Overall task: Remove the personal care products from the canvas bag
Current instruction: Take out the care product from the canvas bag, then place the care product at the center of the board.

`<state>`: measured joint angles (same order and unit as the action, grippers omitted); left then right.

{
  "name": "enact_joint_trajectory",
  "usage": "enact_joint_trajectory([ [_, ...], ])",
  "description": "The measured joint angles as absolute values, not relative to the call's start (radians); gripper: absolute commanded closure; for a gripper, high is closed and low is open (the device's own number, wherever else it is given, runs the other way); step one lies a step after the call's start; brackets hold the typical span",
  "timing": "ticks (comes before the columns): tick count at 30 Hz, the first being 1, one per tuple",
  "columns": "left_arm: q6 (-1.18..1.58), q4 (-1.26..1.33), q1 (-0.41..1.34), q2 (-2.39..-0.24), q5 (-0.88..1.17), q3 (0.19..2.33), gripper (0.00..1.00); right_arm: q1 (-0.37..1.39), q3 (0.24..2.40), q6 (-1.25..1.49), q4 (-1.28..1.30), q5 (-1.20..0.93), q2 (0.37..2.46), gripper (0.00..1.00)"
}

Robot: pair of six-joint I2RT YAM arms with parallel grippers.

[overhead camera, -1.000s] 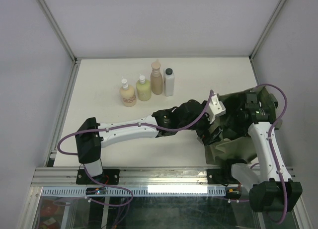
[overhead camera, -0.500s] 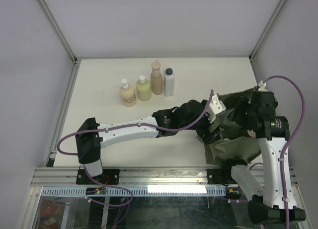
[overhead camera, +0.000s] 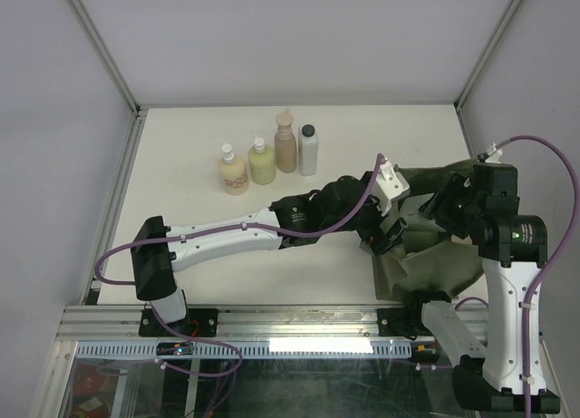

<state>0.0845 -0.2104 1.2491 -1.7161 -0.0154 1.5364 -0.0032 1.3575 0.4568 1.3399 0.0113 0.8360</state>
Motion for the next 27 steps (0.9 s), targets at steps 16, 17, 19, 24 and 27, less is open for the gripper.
enact_joint_trajectory([
  [16,0.194,-0.139,1.114,-1.507,-0.035,1.502,0.01,-0.003,1.629,0.383,1.283,-0.123,0.690,1.00],
  [17,0.202,-0.129,1.099,-1.493,-0.031,1.499,0.01,-0.003,1.639,0.374,1.270,-0.142,0.691,1.00],
  [19,0.215,-0.119,1.076,-1.465,-0.025,1.490,0.01,-0.003,1.666,0.354,1.231,-0.200,0.709,1.00],
  [24,0.228,-0.110,1.038,-1.378,-0.027,1.444,0.01,-0.003,1.691,0.308,1.094,-0.468,0.799,1.00],
  [27,0.229,-0.112,1.024,-1.318,-0.047,1.412,0.01,-0.001,1.677,0.292,1.041,-0.617,0.874,1.00],
])
